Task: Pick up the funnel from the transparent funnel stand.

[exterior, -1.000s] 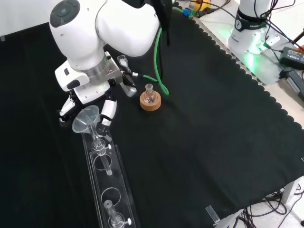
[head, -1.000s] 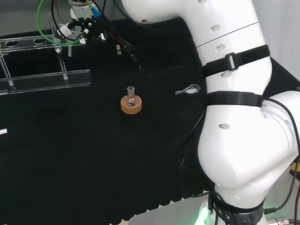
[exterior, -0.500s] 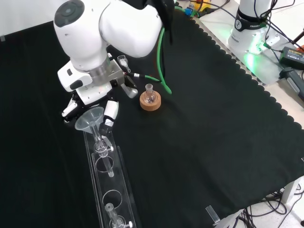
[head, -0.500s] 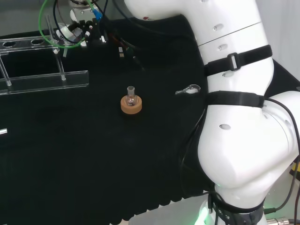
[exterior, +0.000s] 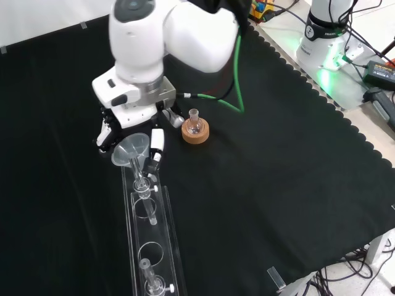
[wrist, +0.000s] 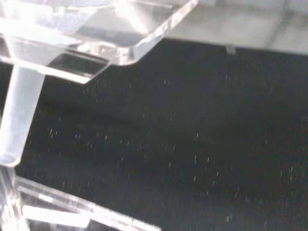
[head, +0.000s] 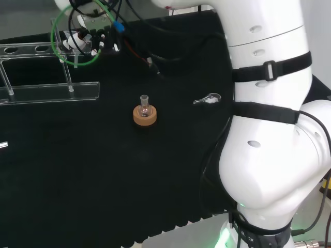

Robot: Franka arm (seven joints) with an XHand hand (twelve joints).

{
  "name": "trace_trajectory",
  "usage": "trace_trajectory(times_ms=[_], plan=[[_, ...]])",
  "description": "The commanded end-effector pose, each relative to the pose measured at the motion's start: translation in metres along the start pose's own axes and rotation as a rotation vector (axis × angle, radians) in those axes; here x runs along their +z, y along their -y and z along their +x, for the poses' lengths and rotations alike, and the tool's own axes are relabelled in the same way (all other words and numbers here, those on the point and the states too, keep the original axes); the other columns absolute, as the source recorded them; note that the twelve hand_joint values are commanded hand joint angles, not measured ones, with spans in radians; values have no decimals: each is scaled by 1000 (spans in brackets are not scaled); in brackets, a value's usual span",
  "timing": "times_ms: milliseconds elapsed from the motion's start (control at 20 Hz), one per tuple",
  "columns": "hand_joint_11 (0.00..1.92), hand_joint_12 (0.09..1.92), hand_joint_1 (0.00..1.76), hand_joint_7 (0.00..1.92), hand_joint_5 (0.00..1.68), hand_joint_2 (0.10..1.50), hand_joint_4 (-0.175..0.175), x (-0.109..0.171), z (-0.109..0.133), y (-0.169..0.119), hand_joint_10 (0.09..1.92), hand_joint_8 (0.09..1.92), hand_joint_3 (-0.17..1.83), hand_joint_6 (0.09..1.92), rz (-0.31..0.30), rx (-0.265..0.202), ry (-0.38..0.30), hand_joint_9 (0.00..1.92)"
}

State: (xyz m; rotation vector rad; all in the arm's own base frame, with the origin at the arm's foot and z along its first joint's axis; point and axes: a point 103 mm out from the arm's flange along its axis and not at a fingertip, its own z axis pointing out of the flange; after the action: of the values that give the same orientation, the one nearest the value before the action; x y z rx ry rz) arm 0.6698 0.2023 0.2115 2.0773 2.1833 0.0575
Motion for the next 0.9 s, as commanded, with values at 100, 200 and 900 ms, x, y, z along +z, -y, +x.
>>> trace_trajectory(times_ms=[100,200,900], plan=[[1920,916,1192,1608,1234,526,-175,-43,2,4,944,1168,948,900,-258,-45,3,1920],[1920,897,1193,1615,1232,519,-175,-49,2,6,952,1167,965,912,-314,-60,-2,1920],[1920,823,1195,1630,1241,490,-175,-187,-47,44,955,1162,1014,925,-477,-13,22,1920]])
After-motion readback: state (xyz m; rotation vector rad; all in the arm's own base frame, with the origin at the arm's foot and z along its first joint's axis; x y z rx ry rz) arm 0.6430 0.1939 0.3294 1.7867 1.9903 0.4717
